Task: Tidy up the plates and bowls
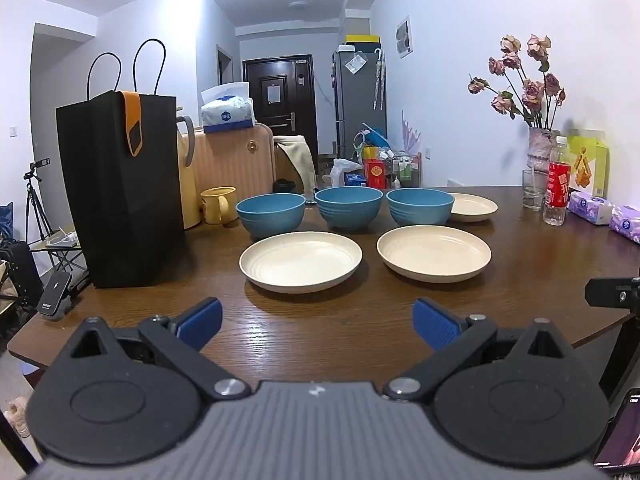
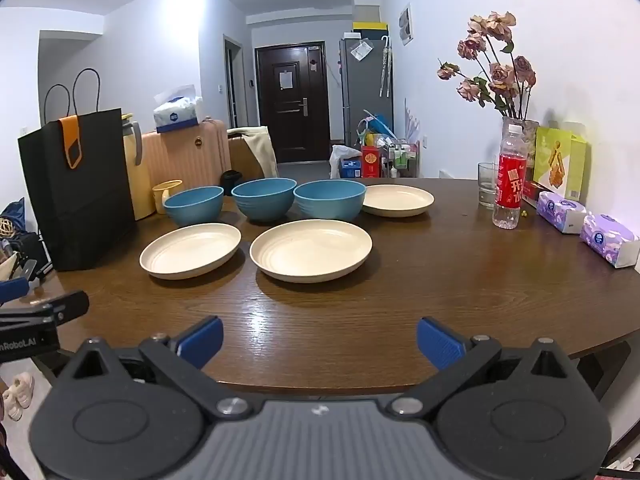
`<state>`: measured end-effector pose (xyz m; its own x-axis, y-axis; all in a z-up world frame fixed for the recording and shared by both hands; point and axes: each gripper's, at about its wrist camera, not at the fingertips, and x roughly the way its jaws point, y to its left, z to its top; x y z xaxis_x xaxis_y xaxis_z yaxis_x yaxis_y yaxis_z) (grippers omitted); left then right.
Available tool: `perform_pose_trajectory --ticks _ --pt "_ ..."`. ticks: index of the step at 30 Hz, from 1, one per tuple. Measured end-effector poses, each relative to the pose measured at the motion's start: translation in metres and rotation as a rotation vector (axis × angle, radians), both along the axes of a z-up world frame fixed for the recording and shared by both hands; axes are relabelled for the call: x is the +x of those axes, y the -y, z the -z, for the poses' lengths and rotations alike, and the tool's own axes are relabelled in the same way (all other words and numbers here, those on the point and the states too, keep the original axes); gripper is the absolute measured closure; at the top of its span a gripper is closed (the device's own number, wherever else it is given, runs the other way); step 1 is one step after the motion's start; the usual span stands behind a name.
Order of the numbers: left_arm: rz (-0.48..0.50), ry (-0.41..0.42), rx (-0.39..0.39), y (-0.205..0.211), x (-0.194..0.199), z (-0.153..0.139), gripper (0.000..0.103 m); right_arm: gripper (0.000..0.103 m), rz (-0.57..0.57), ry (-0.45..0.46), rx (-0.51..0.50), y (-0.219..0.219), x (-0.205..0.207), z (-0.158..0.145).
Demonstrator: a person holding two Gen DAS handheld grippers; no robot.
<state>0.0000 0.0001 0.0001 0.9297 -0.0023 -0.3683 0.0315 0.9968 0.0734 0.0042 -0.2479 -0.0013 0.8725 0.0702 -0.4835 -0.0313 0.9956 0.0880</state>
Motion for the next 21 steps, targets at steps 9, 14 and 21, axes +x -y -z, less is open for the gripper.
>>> perform_pose_trajectory --ticks 9,14,21 --pt "0.0 -0.002 -0.002 -0.0001 0.0 0.0 0.0 0.0 0.0 0.005 -0.006 -0.0002 -0.001 0.001" --pt "-0.001 -0.003 -0.002 -0.0001 0.0001 -0.0001 0.0 0.0 0.0 0.0 -0.006 0.0013 0.0003 0.0032" --pt "0.0 -0.003 -0.003 -0.0001 0.0001 -0.0001 0.0 0.0 0.001 0.0 -0.004 0.0008 -0.0008 0.001"
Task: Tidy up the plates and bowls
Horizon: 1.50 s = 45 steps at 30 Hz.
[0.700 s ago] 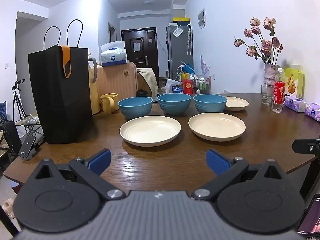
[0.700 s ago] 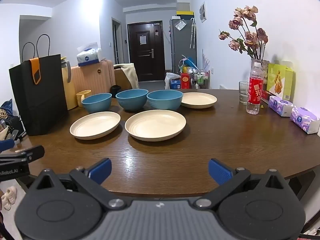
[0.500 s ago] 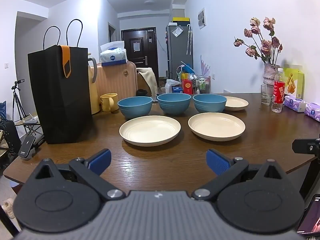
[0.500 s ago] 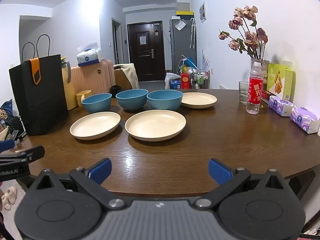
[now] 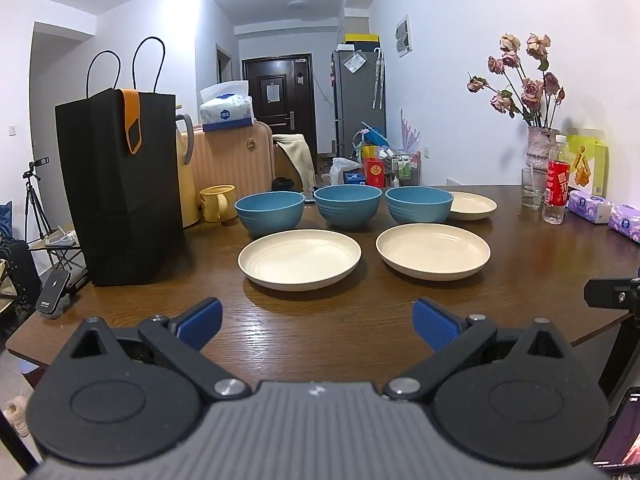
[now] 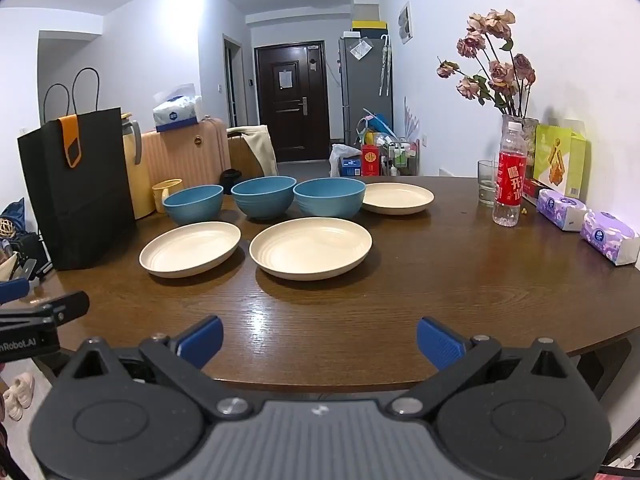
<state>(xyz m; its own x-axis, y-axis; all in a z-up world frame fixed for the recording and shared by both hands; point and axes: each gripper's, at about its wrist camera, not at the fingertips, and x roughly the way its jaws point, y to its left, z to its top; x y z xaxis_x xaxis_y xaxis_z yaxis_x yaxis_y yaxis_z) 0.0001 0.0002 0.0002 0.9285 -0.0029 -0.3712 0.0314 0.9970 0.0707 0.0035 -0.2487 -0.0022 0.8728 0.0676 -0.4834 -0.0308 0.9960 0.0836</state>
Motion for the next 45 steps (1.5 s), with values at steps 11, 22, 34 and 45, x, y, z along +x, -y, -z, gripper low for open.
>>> perform_pose_trajectory --ticks 11,22,34,45 --pt "0.0 0.0 0.0 0.0 0.0 0.0 0.0 0.0 0.0 0.001 0.001 0.0009 0.0001 0.0031" --pt "0.0 0.0 0.0 0.0 0.0 0.0 0.0 0.0 0.0 0.001 0.002 0.0002 -0.0001 0.0038" --pt "0.0 0.001 0.001 0.0 0.0 0.0 0.0 0.0 0.0 0.001 0.003 0.0003 -0.0001 0.0037" --pt "0.0 0.002 0.001 0.0 0.0 0.0001 0.0 0.0 0.0 0.001 0.003 0.0001 0.0 0.0036"
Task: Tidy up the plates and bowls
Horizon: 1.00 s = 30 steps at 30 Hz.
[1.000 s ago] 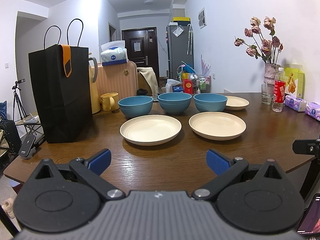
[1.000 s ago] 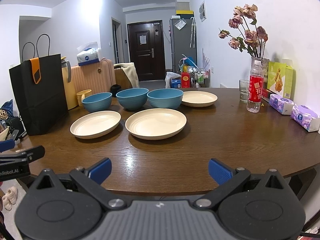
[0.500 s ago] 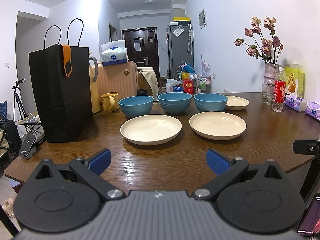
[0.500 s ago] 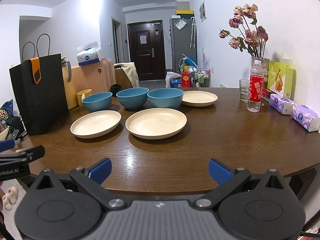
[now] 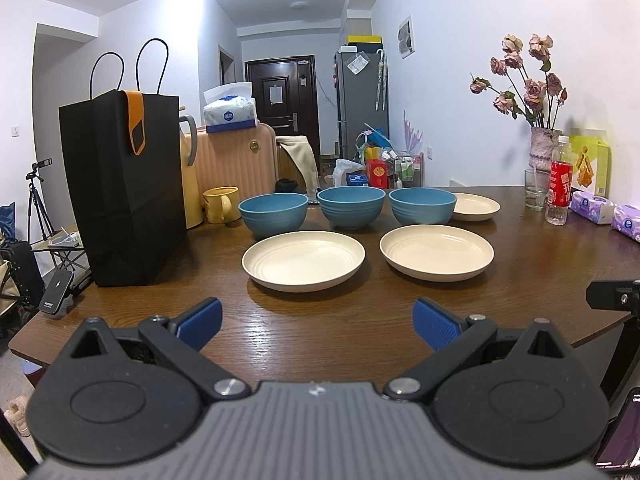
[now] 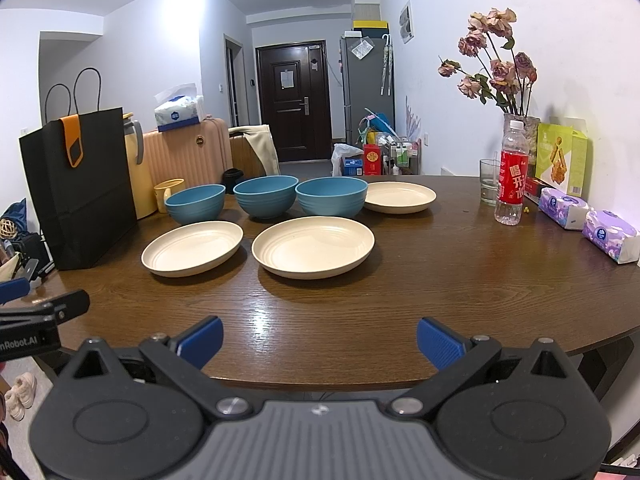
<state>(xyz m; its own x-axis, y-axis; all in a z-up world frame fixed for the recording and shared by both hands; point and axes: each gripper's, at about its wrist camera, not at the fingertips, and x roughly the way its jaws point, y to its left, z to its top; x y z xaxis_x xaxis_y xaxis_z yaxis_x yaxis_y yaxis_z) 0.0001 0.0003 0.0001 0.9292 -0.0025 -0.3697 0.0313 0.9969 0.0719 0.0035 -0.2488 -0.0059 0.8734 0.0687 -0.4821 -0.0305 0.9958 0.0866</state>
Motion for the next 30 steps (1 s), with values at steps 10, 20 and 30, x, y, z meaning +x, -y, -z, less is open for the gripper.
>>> perform_pose_trajectory --ticks 10,20,30 --pt "0.0 0.0 0.0 0.0 0.0001 0.0 0.0 0.0 0.0 0.0 0.001 -0.0002 0.0001 0.0" --pt "0.0 0.001 0.0 0.0 0.0 0.0 0.0 0.0 0.0 0.0 0.001 -0.0001 -0.0004 0.0001" --pt "-0.002 0.001 0.0 -0.0003 0.0005 0.0003 0.0 0.0 -0.006 -0.004 -0.003 -0.0088 0.0061 0.0025"
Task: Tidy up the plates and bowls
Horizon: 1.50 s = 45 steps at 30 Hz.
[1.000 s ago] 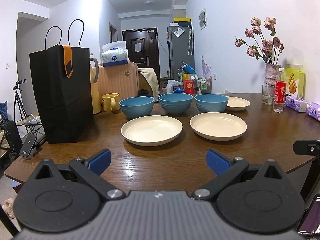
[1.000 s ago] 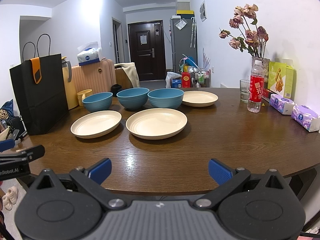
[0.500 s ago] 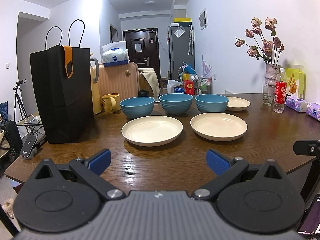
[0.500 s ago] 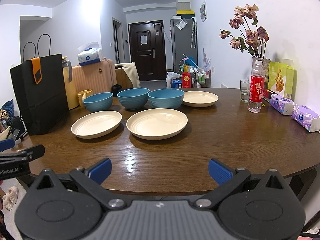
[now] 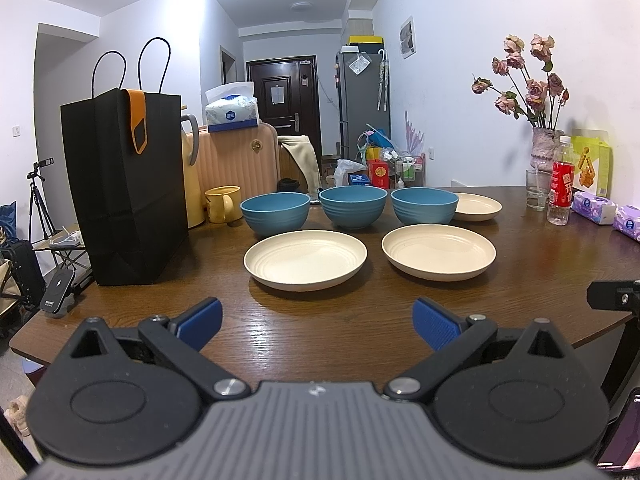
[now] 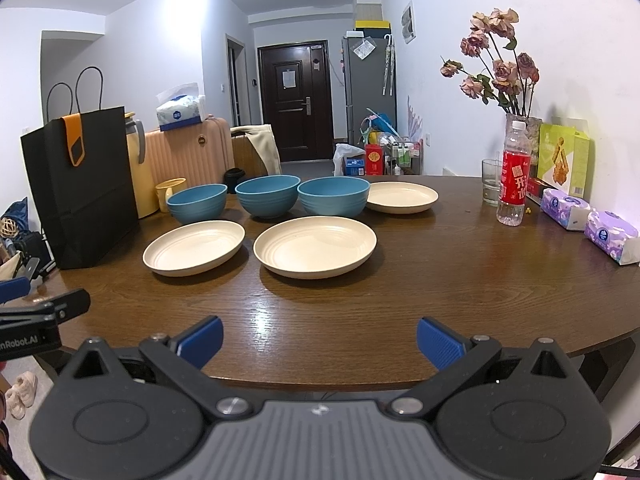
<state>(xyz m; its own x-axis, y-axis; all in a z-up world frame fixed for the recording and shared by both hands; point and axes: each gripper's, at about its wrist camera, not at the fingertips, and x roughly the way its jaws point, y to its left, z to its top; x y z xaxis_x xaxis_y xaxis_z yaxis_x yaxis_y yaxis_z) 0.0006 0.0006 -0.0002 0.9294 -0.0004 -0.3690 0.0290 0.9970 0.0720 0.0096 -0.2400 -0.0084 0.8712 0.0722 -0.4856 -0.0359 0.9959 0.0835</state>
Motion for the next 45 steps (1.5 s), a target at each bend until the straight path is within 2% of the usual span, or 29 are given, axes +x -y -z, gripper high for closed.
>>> perform_pose_trajectory --ticks 10,23,45 --pt "-0.031 0.004 0.016 -0.008 0.01 0.002 0.0 0.0 -0.001 -0.008 0.008 0.005 0.008 0.004" --pt "-0.073 -0.02 0.001 -0.019 0.042 0.005 0.0 0.0 -0.008 -0.035 0.023 0.003 0.047 0.011" --pt "-0.121 -0.044 0.0 -0.03 0.099 0.013 0.0 0.0 -0.171 -0.049 -0.018 -0.056 0.128 0.017"
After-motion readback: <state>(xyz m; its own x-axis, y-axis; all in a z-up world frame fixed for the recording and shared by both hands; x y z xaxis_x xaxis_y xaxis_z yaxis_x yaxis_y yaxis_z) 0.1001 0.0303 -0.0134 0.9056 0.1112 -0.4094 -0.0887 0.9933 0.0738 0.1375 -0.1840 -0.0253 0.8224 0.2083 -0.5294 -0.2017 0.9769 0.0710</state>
